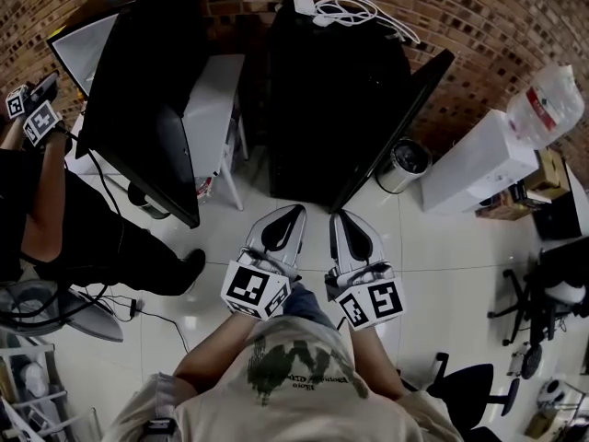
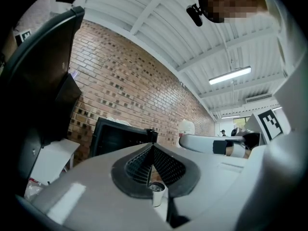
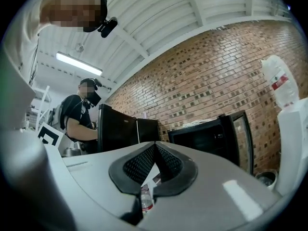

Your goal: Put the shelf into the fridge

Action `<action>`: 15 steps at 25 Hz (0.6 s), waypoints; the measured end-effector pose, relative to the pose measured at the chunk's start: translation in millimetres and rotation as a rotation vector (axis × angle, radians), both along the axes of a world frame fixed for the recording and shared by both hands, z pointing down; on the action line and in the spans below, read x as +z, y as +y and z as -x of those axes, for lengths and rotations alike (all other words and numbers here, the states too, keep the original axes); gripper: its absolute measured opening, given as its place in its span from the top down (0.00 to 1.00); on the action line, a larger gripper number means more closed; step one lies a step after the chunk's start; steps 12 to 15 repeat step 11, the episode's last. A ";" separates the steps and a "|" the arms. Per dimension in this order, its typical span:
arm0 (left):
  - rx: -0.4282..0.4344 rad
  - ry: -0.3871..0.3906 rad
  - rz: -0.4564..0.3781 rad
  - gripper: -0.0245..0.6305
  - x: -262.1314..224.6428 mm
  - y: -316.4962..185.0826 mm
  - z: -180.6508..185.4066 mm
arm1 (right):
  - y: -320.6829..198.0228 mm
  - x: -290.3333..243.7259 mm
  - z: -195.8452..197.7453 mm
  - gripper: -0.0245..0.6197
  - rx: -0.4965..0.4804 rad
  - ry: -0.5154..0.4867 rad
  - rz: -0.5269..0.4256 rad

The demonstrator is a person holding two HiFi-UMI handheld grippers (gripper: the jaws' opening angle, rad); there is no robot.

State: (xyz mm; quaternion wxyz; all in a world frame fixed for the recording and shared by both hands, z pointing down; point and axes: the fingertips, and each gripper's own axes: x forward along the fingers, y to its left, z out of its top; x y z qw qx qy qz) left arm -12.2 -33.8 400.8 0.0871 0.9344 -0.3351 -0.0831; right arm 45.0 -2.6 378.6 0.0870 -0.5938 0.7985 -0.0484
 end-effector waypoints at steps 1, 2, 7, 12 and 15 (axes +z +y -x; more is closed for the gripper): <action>-0.002 0.001 -0.001 1.00 -0.3 0.9 0.3 | 0.9 0.4 -0.2 0.96 0.001 0.006 0.000; -0.004 0.002 -0.002 1.00 -0.8 1.6 0.8 | 1.6 0.5 -0.3 0.96 0.002 0.010 0.000; -0.005 0.006 -0.006 1.00 -3.8 3.7 1.1 | 1.6 0.3 -0.3 0.96 0.001 0.022 -0.002; -0.004 0.010 -0.015 1.00 -6.4 3.1 -0.8 | -1.1 -0.2 -1.1 0.96 -0.001 0.034 -0.006; -0.004 0.010 -0.015 1.00 -6.4 3.1 -0.8 | -1.1 -0.2 -1.1 0.96 -0.001 0.034 -0.006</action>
